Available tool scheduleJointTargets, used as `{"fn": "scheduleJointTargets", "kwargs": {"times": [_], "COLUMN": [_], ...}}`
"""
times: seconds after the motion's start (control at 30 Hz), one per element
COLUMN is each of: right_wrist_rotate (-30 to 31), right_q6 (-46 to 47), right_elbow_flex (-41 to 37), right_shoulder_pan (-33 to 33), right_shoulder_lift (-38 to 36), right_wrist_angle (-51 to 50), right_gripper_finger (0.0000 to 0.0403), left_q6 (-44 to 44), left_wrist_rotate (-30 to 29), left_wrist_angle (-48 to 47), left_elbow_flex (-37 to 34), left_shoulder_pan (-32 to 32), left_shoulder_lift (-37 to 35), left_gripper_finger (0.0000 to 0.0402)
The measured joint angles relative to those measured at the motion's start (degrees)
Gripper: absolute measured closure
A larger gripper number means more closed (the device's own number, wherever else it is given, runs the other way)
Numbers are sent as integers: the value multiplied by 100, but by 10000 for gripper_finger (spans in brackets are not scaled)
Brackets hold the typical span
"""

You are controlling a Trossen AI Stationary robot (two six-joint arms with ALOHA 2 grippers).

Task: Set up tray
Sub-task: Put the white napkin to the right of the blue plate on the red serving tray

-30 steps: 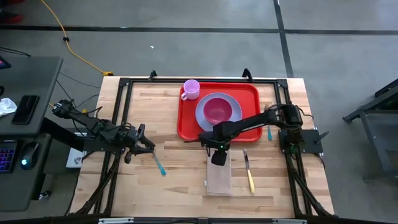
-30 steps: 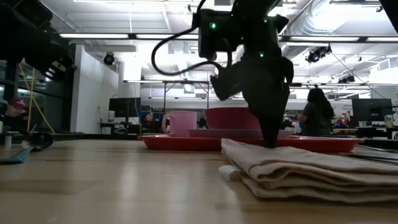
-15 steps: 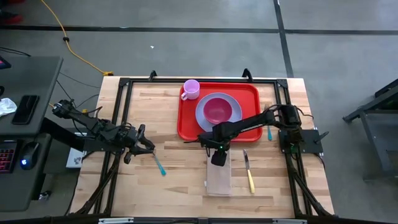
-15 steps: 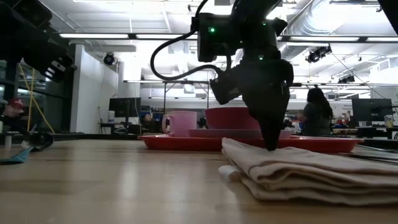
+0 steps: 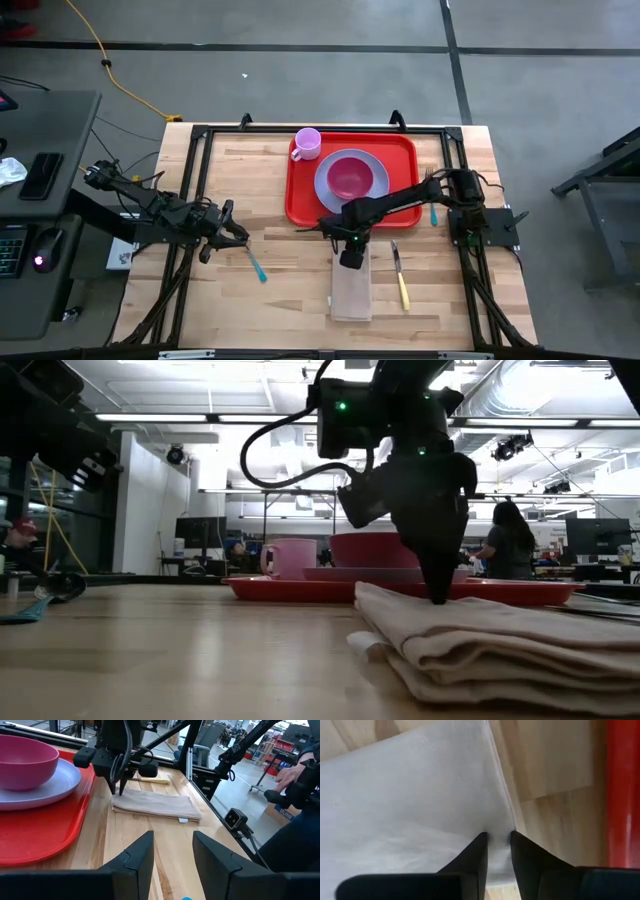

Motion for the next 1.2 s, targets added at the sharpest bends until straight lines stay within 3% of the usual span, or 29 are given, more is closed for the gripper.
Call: {"fn": "scheduleJointTargets", "kwargs": {"times": [0.2,0.63,0.87,1.2], "right_wrist_rotate": [6,198,184,-317], "right_q6": [2,157,286,463], "right_elbow_flex": [-2,0,0,0], "right_shoulder_pan": [132,159,157,106], "right_shoulder_lift": [0,-2,-2,-4], "right_wrist_angle": [2,-2,0,-53], "right_gripper_finger": [331,203,200,201], "left_q6": [0,0,-2,-2], "left_wrist_rotate": [0,-2,-4,-4], "left_wrist_angle": [0,-1,0,2], "left_elbow_flex": [0,0,0,0], "left_shoulder_pan": [2,0,2,0], "left_shoulder_lift": [0,0,0,0], "left_gripper_finger": [236,236,236,236]}}
